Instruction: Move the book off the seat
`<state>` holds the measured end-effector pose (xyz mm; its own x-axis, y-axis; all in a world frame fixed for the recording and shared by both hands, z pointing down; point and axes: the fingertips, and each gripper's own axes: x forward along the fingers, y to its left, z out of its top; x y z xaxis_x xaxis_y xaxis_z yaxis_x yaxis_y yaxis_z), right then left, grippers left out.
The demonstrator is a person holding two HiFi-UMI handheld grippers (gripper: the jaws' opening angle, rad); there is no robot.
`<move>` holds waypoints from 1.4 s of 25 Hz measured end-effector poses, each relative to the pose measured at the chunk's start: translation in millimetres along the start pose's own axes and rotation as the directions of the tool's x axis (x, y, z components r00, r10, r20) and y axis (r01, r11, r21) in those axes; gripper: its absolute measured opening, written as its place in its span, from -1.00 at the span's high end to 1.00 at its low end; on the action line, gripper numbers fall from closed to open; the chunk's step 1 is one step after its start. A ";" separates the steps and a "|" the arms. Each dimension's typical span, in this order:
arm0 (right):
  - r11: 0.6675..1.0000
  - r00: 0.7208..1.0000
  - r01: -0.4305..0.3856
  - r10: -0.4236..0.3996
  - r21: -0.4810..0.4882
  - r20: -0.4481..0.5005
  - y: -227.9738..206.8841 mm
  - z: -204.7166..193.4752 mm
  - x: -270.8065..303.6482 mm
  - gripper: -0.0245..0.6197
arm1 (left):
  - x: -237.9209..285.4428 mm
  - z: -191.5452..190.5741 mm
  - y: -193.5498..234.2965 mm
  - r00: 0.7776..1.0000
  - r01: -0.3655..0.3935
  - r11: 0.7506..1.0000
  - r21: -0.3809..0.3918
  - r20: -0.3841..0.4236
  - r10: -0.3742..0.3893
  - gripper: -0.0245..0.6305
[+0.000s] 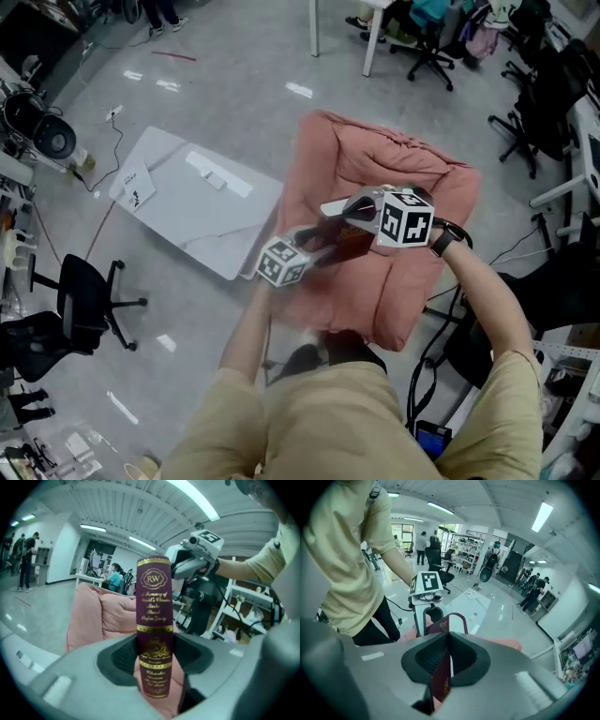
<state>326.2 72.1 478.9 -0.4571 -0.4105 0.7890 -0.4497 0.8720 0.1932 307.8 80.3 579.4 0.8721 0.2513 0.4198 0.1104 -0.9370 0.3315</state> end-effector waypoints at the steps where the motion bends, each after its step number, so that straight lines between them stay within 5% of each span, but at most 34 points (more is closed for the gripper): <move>1: 1.000 1.000 0.009 -0.009 -0.012 0.012 -0.3 14.5 -8.3 0.85 | -12.1 9.3 -7.2 1.000 0.014 1.000 -0.024 0.011 -0.014 0.25; 13: 0.995 0.989 0.088 -0.081 -0.055 0.120 19.6 191.8 -80.3 0.81 | -172.7 89.9 -87.8 0.968 0.141 0.971 -0.195 0.233 -0.094 0.26; 21: 0.983 0.950 0.169 -0.143 -0.071 0.279 30.3 260.3 -86.0 0.79 | -242.8 100.5 -111.9 0.945 0.101 0.941 -0.322 0.327 0.011 0.27; 27: 0.988 0.873 0.144 -0.098 -0.062 0.478 41.7 271.4 -75.7 0.76 | -272.7 85.0 -117.8 0.897 0.023 0.915 -0.403 0.412 0.159 0.28; 35: 0.998 0.725 -0.058 0.030 0.018 0.688 56.4 264.2 -55.8 0.70 | -288.9 42.2 -130.2 0.791 -0.019 0.818 -0.575 0.492 0.364 0.29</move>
<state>123.7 73.8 291.7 -0.8730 -0.4548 0.1762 -0.4359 0.8896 0.1365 61.6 119.5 379.3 0.9644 -0.2618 0.0369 -0.2001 -0.6313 0.7493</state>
